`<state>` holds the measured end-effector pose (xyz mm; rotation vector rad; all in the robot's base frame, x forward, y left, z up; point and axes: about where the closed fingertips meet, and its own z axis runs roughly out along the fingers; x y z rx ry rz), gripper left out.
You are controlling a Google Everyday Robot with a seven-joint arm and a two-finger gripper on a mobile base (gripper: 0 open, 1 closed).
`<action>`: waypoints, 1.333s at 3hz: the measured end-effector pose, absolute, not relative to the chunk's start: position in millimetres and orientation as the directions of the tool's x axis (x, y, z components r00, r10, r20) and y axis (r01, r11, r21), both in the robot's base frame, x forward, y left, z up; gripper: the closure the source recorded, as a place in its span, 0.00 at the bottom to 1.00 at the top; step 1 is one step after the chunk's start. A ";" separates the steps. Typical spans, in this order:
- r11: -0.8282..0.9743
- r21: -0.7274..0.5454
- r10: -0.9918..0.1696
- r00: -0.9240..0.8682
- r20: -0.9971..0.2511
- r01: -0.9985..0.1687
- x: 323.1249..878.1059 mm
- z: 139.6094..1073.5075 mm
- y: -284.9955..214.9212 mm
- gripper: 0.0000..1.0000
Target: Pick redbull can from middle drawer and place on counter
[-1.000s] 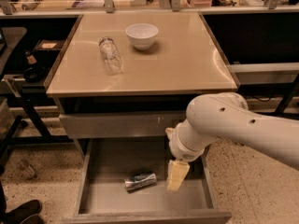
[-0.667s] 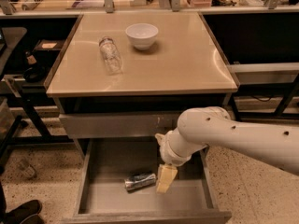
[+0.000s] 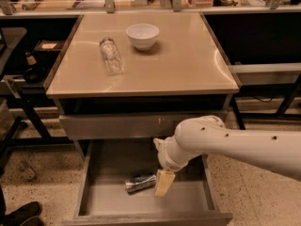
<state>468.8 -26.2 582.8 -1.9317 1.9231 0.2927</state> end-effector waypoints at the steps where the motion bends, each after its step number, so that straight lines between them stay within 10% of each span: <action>1: -0.004 -0.170 -0.902 0.077 -0.425 -0.985 494.4 541.9 -20.6 0.00; 4: -0.037 -0.169 -0.919 0.100 -0.381 -0.985 489.5 509.7 -6.4 0.00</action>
Offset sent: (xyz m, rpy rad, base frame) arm 0.0398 0.0071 -0.0635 0.0143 -0.0499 0.0425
